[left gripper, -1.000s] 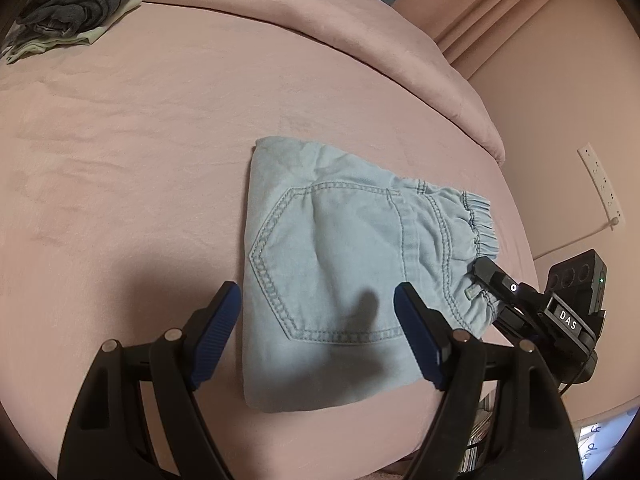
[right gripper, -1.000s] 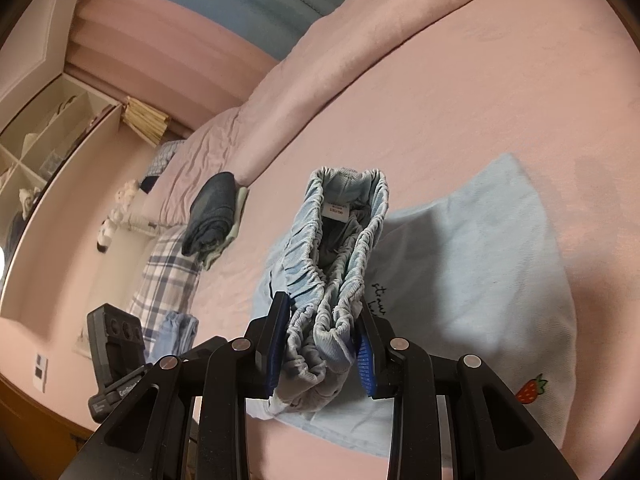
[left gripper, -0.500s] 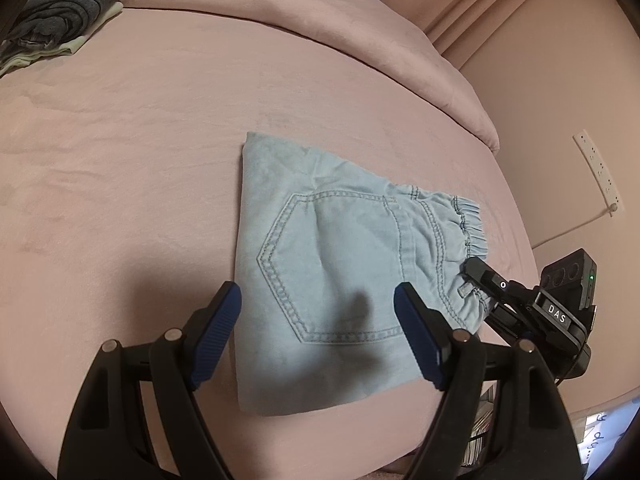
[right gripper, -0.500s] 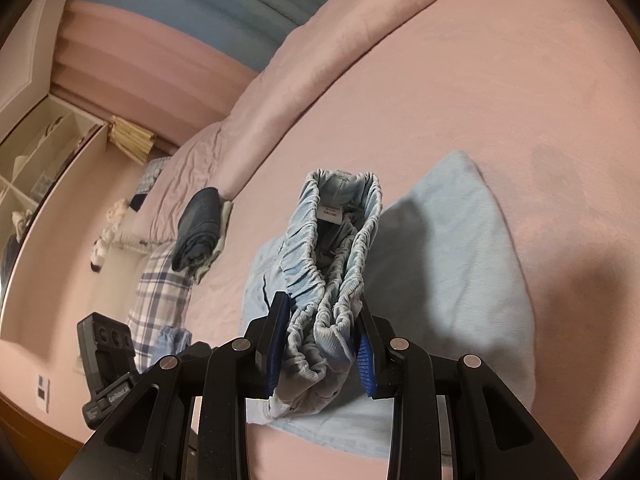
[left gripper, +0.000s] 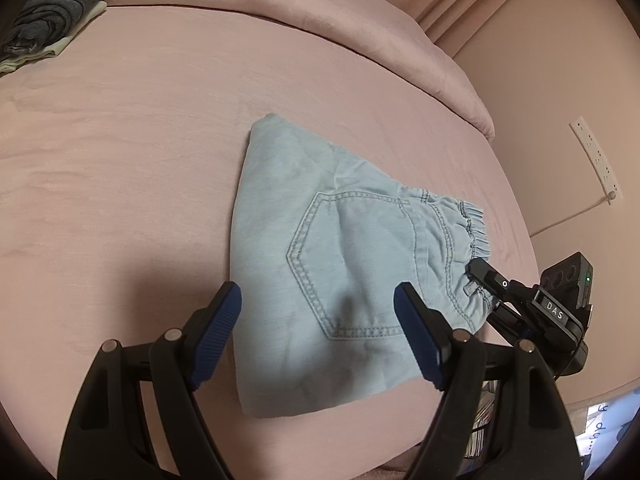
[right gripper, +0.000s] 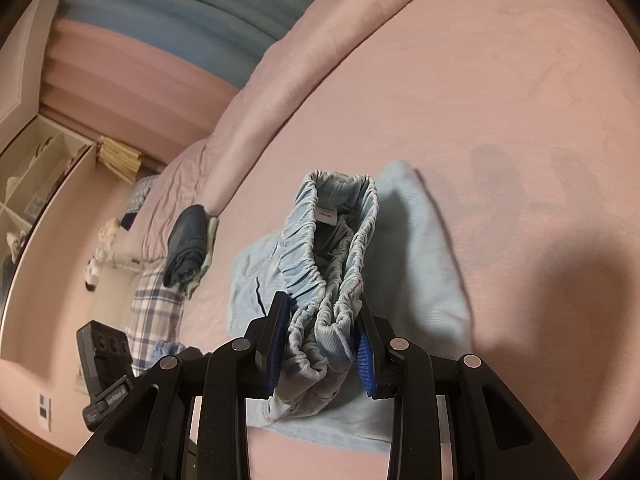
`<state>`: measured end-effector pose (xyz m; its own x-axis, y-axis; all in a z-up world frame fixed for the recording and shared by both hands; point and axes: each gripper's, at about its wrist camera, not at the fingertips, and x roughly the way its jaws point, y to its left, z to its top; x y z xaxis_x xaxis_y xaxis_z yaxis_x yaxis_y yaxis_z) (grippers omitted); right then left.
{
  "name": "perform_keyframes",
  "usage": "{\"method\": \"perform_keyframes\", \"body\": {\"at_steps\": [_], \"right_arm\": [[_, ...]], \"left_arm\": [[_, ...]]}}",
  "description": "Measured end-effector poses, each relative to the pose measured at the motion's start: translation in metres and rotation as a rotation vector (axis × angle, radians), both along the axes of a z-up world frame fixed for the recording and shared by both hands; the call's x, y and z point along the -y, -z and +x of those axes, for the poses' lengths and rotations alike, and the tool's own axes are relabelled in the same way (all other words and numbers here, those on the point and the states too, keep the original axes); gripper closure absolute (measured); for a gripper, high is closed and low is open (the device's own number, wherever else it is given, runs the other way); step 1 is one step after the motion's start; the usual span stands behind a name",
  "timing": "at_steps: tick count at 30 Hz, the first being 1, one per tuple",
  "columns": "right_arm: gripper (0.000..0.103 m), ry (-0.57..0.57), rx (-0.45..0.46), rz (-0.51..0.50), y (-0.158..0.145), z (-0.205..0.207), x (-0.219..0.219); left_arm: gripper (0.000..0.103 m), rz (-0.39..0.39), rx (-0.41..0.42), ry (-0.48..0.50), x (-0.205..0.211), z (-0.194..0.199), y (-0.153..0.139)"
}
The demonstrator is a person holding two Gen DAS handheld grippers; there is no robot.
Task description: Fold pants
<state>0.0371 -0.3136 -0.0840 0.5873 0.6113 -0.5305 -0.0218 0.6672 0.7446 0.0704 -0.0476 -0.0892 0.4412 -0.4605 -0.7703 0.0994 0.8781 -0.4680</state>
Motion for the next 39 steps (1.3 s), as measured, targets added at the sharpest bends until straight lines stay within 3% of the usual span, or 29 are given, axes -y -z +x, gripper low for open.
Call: {"method": "perform_keyframes", "body": {"at_steps": [14,17,21,24,31,34,37,39], "right_arm": [[0.070,0.026,-0.070,-0.059,0.014,0.006,0.012],[0.059,0.042,-0.085,-0.089,0.010,0.006,0.014],[0.055,0.126,-0.026,-0.201,-0.012,-0.001,0.026],[0.055,0.144,0.037,-0.229,-0.028,-0.002,0.029],[0.055,-0.048,0.170,-0.300,-0.050,0.019,-0.015],[0.064,-0.096,0.139,-0.377,-0.041,0.038,-0.033],[0.070,-0.105,0.050,-0.433,-0.022,0.057,-0.040],[0.081,-0.103,0.025,-0.475,-0.015,0.062,-0.040]], "left_arm": [[0.024,0.033,0.012,0.060,0.032,0.017,0.005],[0.024,0.041,0.015,0.074,0.038,0.018,0.006],[0.024,0.071,0.021,0.094,0.044,0.015,0.009],[0.024,0.104,0.032,0.104,0.048,0.012,0.013],[0.028,0.248,0.090,0.189,0.073,0.004,0.018],[0.033,0.286,0.088,0.236,0.084,0.001,0.028],[0.033,0.310,0.061,0.261,0.089,0.001,0.043],[0.033,0.303,0.056,0.259,0.088,0.002,0.047]]}}
